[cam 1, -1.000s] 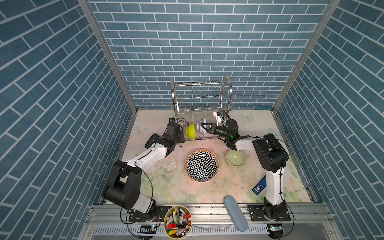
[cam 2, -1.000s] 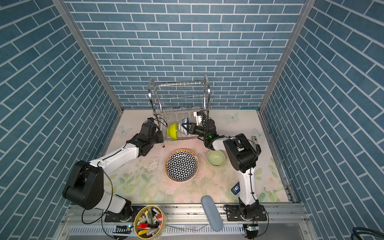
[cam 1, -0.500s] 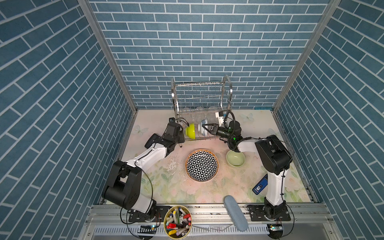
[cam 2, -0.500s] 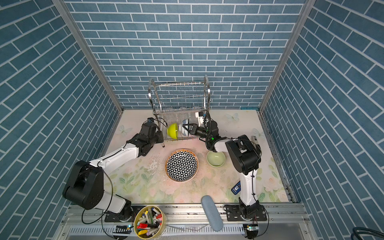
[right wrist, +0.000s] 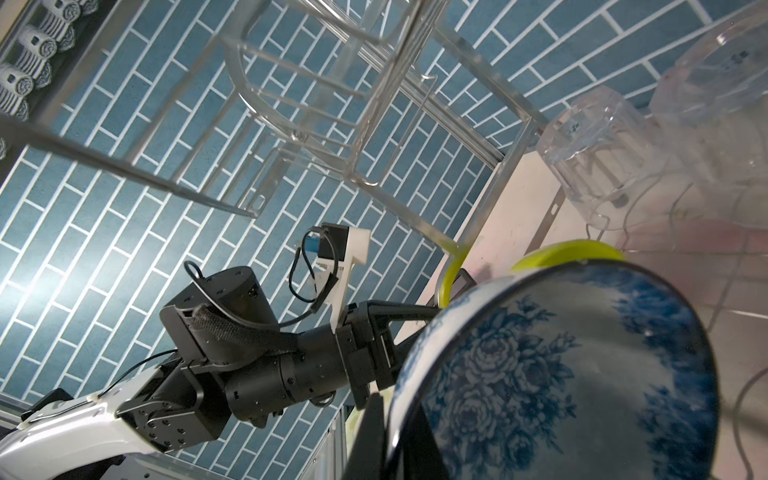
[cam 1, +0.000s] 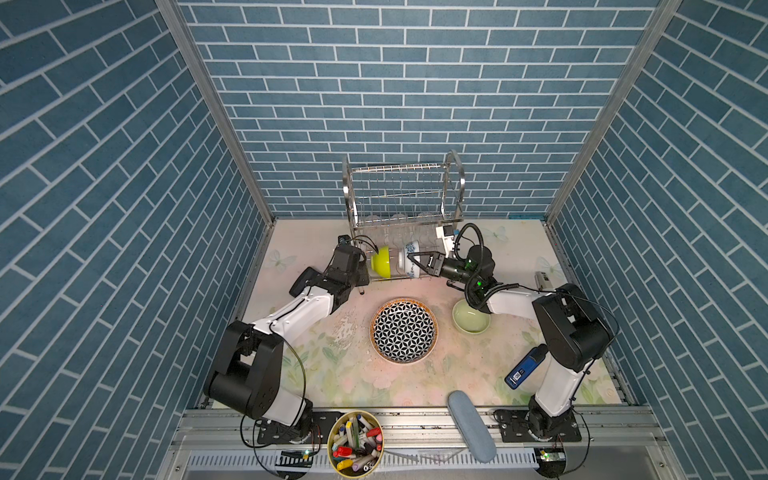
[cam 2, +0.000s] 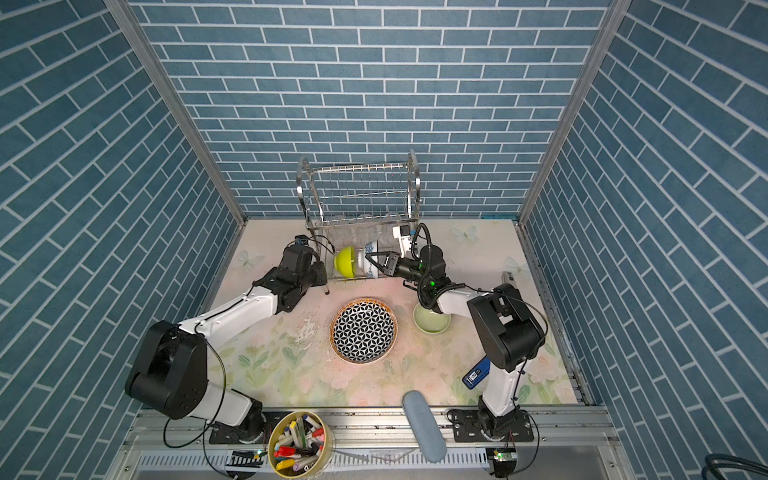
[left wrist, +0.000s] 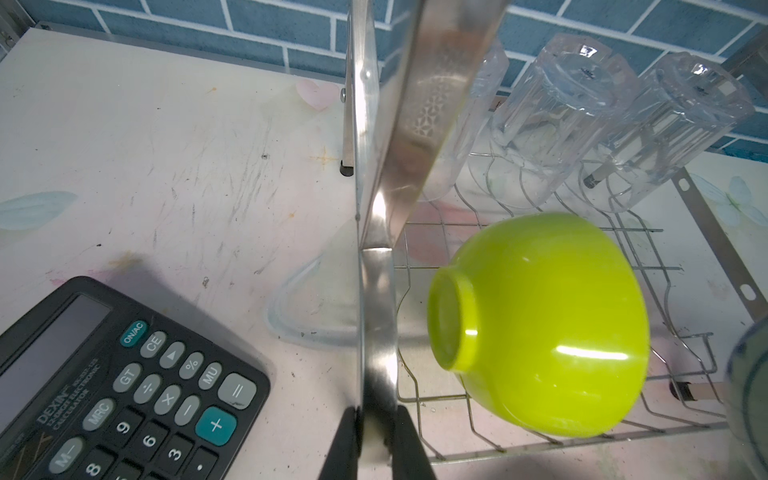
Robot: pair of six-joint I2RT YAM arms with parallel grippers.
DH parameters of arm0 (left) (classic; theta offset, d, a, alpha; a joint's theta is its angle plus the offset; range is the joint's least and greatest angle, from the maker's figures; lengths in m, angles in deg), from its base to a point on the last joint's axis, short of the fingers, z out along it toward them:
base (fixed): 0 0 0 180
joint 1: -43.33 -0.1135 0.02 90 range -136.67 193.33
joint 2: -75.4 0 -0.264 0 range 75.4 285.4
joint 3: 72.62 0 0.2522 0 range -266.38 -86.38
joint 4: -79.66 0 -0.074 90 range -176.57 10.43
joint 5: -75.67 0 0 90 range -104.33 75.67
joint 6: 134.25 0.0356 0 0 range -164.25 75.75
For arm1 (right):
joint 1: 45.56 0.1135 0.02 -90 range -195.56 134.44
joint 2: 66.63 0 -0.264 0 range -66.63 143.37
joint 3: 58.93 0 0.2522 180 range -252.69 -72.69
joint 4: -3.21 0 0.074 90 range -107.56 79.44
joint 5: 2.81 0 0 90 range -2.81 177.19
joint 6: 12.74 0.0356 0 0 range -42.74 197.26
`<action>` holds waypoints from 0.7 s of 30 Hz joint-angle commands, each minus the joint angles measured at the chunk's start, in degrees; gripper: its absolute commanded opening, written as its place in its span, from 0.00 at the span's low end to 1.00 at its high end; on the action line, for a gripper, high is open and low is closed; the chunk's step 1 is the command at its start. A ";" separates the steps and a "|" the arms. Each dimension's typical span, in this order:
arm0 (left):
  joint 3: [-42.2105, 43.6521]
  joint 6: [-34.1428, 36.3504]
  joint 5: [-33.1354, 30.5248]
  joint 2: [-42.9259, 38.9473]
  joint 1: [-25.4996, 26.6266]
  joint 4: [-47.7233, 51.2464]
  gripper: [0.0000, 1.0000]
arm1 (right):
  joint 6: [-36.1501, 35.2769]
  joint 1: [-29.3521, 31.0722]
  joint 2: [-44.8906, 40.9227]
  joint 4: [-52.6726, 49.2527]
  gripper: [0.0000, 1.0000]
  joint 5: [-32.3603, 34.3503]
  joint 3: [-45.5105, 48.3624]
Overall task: Unload the mixed dishes from the dish rack
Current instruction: 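Grip the floral bowl rim with the right gripper, then pull the floral bowl out and lower it into the pale-green bowl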
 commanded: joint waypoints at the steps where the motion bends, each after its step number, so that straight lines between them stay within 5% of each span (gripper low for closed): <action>1: 0.43 -1.12 -0.26 -0.55 -0.25 2.05 0.08 | -8.78 1.24 -8.93 -10.49 0.00 -1.48 0.83; 7: 1.28 -1.19 -0.70 -1.26 -0.25 1.48 0.08 | -27.30 6.08 -21.38 -50.67 0.00 6.67 -2.85; 15: 1.31 -1.43 -0.12 -1.21 -0.26 1.10 0.08 | -36.23 10.12 -29.32 -85.16 0.00 23.26 -9.43; 21: 1.35 -1.56 0.13 -1.37 -0.31 0.99 0.08 | -40.45 12.59 -25.44 -109.82 0.00 36.12 -20.78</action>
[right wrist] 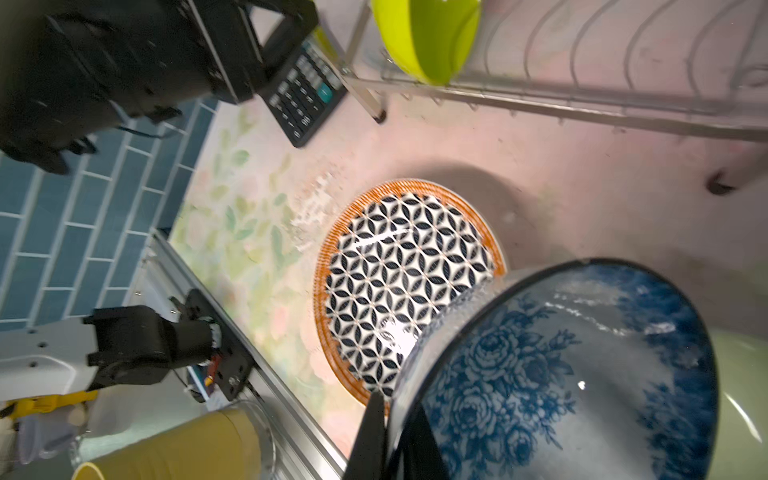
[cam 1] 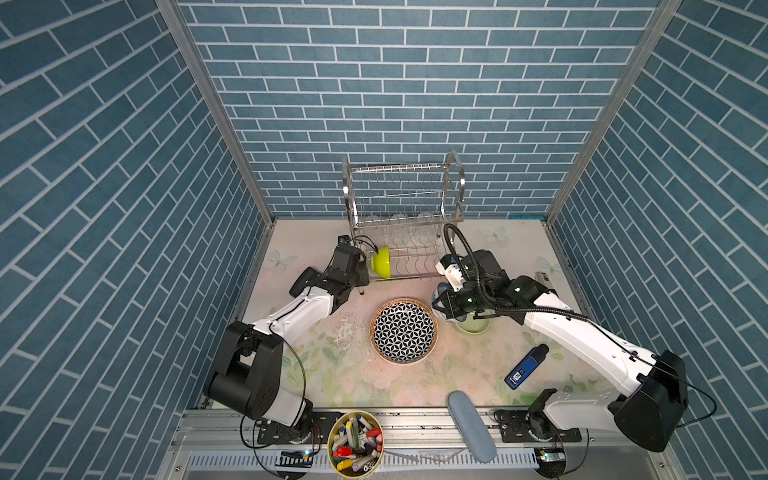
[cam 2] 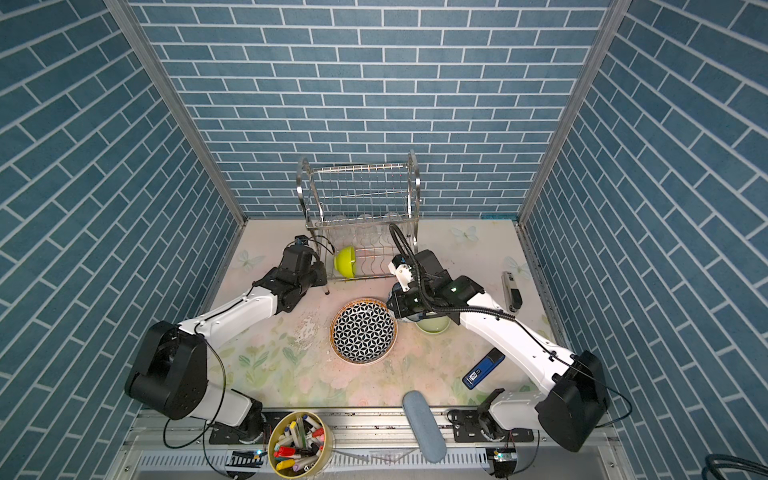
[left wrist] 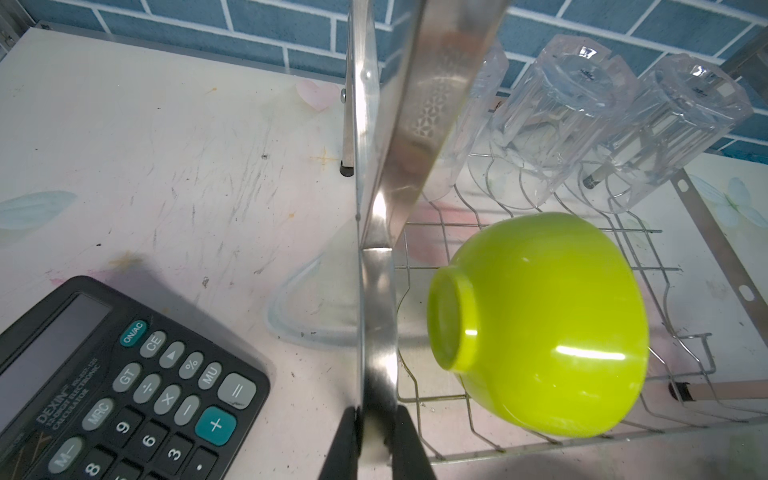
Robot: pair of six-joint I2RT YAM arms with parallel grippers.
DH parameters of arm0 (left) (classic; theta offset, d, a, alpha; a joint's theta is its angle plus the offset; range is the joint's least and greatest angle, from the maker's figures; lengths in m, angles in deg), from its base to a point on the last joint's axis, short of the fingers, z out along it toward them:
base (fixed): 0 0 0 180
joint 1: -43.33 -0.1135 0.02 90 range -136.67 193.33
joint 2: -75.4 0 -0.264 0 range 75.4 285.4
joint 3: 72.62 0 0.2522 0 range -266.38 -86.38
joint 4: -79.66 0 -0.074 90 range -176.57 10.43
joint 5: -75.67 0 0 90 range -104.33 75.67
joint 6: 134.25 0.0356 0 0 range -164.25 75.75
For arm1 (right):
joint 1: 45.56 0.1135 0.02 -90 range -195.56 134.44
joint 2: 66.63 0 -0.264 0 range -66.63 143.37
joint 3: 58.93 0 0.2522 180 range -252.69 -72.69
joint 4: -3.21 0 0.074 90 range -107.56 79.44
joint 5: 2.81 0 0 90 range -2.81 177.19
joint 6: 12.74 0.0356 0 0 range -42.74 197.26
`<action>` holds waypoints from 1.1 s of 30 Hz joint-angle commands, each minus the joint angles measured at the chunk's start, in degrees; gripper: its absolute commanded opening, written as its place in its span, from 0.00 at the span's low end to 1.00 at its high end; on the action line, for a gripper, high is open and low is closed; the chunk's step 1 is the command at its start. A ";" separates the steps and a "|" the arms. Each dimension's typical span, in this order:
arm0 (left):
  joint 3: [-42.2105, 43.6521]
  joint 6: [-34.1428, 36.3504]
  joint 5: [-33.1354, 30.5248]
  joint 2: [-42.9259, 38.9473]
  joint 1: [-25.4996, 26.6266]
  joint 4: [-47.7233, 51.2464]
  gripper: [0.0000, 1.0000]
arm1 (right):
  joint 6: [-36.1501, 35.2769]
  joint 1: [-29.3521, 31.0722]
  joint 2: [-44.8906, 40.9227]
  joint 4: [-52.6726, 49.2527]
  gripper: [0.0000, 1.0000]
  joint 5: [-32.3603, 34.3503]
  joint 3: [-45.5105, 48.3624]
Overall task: Unload the mixed dishes from the dish rack
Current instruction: 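Pull the floral bowl out and lower it into the pale-green bowl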
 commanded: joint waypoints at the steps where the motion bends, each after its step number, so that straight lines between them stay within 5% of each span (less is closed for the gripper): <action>1: 1.27 -1.50 0.31 -1.29 -0.26 0.93 0.08 | -6.18 1.75 1.94 -17.22 0.00 11.27 -7.45; 13: 1.37 -1.23 -0.10 -1.58 -0.25 1.26 0.08 | -9.96 2.44 9.17 -19.22 0.00 23.74 -6.74; 33: 1.20 -1.12 -0.12 -1.06 -0.25 1.30 0.08 | -10.31 0.90 17.83 -13.48 0.00 22.15 -4.11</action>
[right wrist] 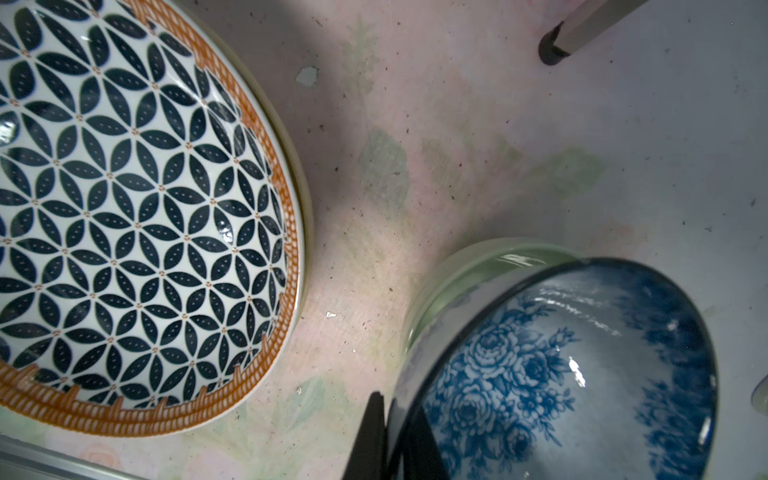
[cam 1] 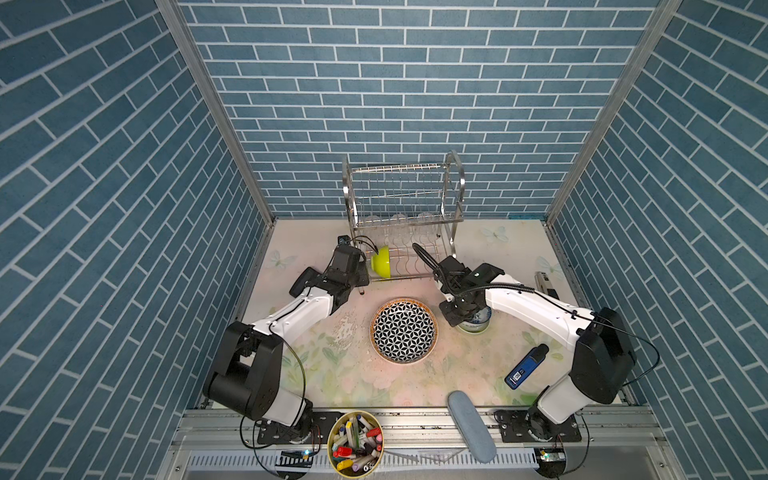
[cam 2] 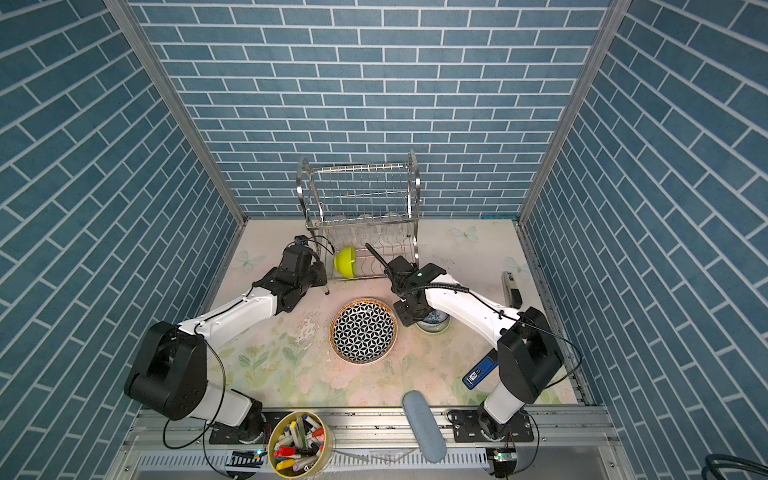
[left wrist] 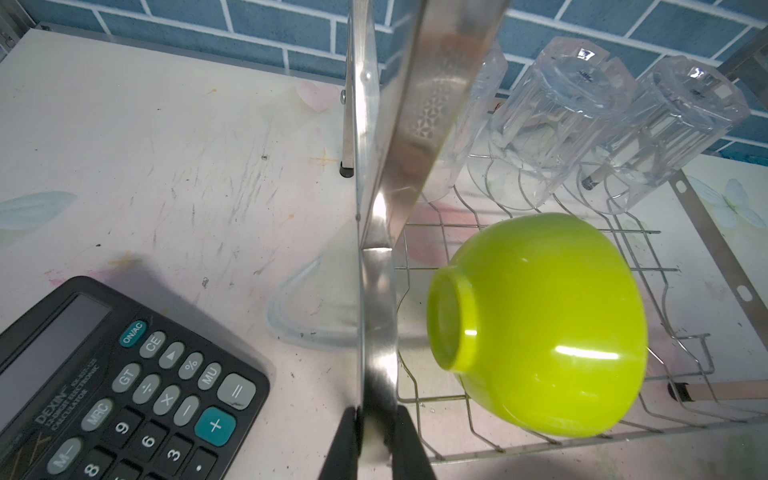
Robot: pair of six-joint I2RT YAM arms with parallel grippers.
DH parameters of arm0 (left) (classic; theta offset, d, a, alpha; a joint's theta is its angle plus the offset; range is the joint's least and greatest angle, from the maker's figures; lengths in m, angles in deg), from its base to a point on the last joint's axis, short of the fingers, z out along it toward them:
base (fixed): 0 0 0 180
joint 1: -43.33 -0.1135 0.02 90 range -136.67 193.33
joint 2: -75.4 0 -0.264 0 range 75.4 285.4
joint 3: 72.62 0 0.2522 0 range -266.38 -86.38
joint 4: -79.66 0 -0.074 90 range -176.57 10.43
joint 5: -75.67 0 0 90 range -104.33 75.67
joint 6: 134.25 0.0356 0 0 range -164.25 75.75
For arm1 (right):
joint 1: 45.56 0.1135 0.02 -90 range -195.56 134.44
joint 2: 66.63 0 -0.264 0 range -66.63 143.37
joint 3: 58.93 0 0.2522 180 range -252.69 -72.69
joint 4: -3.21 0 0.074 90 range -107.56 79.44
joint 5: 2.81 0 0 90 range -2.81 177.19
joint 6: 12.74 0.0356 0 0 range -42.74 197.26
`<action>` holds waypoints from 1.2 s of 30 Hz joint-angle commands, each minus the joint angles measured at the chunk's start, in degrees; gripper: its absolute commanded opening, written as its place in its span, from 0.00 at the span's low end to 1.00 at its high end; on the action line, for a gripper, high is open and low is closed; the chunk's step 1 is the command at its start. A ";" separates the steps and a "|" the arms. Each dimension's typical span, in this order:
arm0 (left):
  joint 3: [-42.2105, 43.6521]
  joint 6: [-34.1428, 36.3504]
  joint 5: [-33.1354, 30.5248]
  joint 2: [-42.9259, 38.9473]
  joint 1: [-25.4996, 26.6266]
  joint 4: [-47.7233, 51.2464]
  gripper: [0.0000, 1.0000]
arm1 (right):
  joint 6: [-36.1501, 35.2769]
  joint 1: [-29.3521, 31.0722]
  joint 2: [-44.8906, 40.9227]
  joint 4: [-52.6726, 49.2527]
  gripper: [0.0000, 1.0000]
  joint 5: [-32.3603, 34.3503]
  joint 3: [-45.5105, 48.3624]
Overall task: Unload the mixed dishes from the dish rack
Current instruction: 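Pull the floral bowl out and lower it into the pale-green bowl, then open the right gripper and move it back toward the rack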
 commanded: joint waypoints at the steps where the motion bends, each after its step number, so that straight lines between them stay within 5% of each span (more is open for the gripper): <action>1: 0.96 -1.15 -0.06 -0.87 -0.31 1.78 0.08 | -1.66 -0.53 0.83 1.25 0.00 0.56 1.55; 17: 0.61 -1.15 -0.11 -0.15 -0.29 1.95 0.08 | 2.08 -0.72 2.08 5.81 0.00 1.69 6.13; 36: 0.35 -1.08 -0.14 -0.15 -0.27 2.04 0.08 | 4.45 -1.25 -2.61 5.23 0.38 -0.55 7.02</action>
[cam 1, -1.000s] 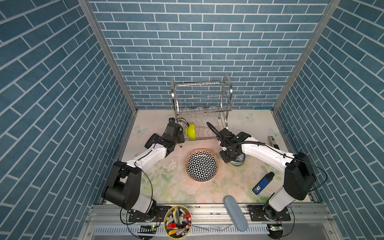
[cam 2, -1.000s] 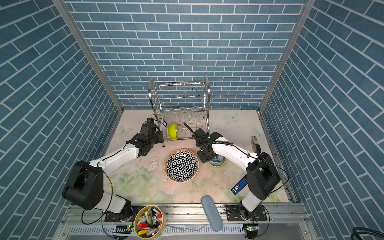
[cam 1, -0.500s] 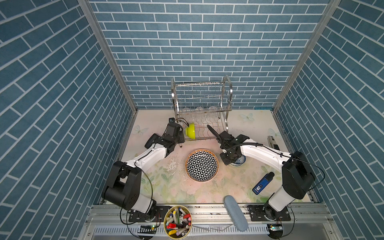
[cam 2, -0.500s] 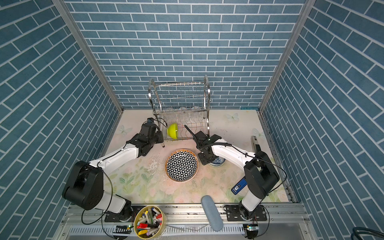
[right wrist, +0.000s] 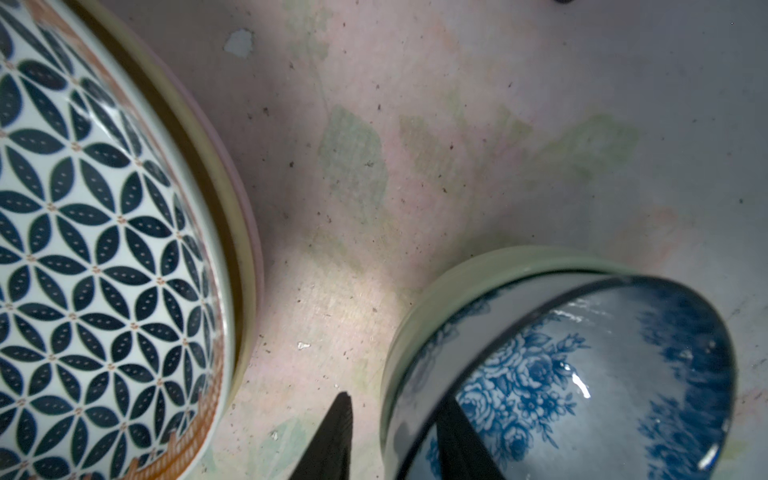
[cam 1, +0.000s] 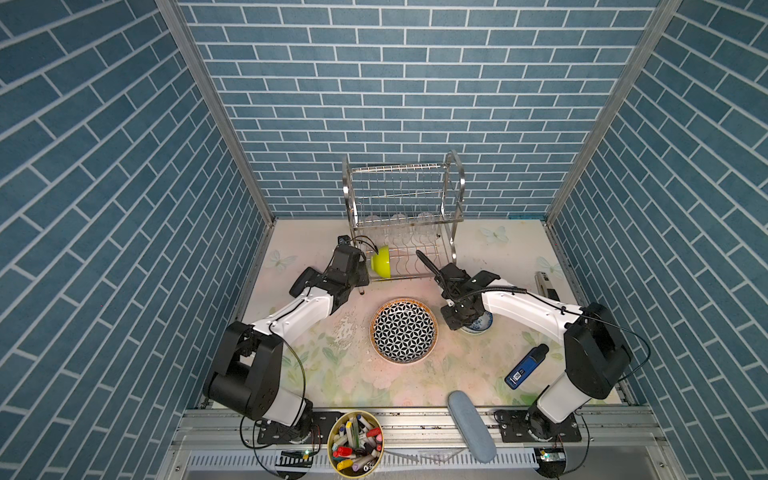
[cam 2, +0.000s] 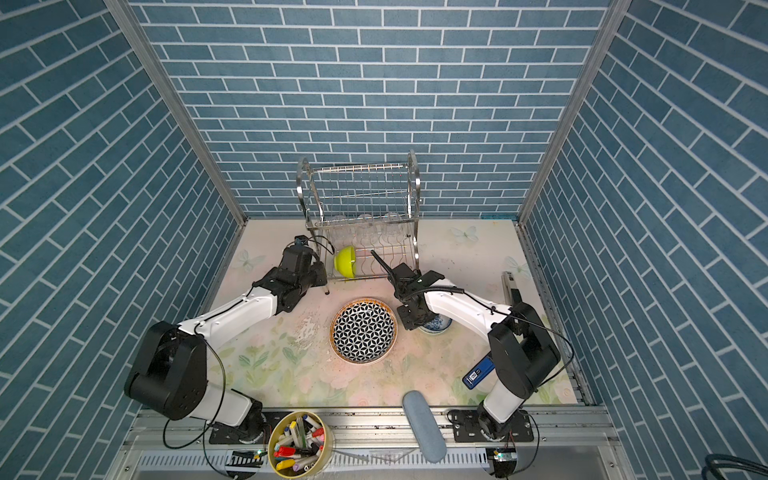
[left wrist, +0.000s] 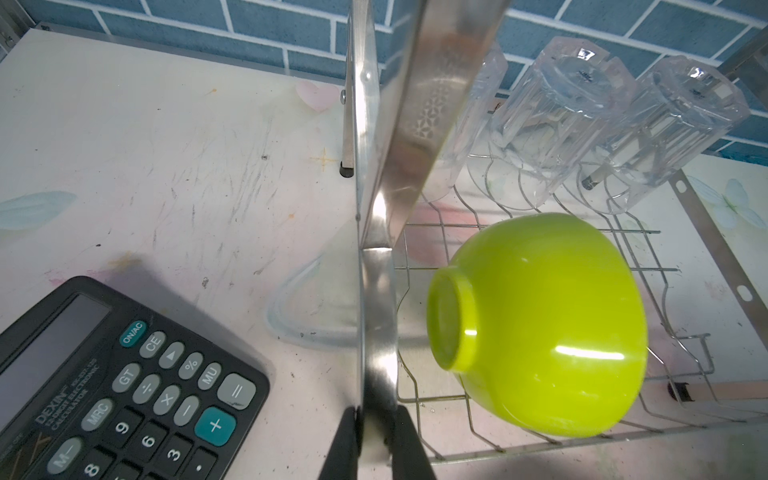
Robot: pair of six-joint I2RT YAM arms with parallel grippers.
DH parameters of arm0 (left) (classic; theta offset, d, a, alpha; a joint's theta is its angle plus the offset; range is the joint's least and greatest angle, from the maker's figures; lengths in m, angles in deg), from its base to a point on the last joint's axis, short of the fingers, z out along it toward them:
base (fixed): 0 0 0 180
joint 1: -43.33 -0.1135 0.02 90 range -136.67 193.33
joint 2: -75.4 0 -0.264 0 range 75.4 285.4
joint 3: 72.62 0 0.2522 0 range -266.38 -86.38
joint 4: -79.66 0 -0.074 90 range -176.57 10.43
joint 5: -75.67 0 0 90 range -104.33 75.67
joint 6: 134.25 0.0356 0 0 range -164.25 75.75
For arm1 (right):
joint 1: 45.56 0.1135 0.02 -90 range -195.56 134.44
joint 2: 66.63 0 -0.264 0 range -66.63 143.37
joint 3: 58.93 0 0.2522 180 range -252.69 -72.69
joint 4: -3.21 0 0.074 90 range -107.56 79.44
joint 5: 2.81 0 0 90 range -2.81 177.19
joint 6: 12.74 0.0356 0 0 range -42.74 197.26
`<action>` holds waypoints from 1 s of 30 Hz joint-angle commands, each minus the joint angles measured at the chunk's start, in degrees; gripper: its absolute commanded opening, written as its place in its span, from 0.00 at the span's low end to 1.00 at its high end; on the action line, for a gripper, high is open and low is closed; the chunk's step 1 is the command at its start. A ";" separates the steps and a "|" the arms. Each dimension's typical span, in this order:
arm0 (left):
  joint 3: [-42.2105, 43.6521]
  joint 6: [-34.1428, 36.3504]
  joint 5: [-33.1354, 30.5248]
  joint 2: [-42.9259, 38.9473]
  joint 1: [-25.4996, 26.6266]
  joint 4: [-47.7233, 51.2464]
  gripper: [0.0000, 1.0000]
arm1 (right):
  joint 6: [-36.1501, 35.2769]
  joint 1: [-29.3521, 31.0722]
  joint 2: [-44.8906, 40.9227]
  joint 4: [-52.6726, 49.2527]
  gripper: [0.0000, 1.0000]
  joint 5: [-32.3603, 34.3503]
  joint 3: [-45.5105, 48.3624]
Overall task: Unload the mixed dishes from the dish rack
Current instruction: 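Open the right gripper and move it back toward the rack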
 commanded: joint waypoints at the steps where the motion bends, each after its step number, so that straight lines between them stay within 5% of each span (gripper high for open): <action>1: 0.35 -1.01 -0.14 -0.16 -0.26 2.02 0.08 | 1.40 -0.28 -4.07 -1.39 0.39 -1.15 0.22; 7: 0.30 -1.13 -0.10 -0.25 -0.31 2.02 0.08 | 1.17 -0.99 -9.52 2.28 0.44 -5.44 -0.97; 15: 0.21 -1.15 0.03 -0.16 -0.25 1.96 0.08 | 0.94 -1.61 -14.59 30.69 0.60 -12.42 7.94; 25: 0.43 -1.40 0.70 -0.12 -0.29 1.75 0.08 | 2.64 -1.60 -3.67 69.44 0.57 -18.83 14.48; 30: 0.13 -1.41 1.08 -0.11 -0.31 2.01 0.08 | 2.99 -1.61 5.40 77.77 0.54 -20.65 10.22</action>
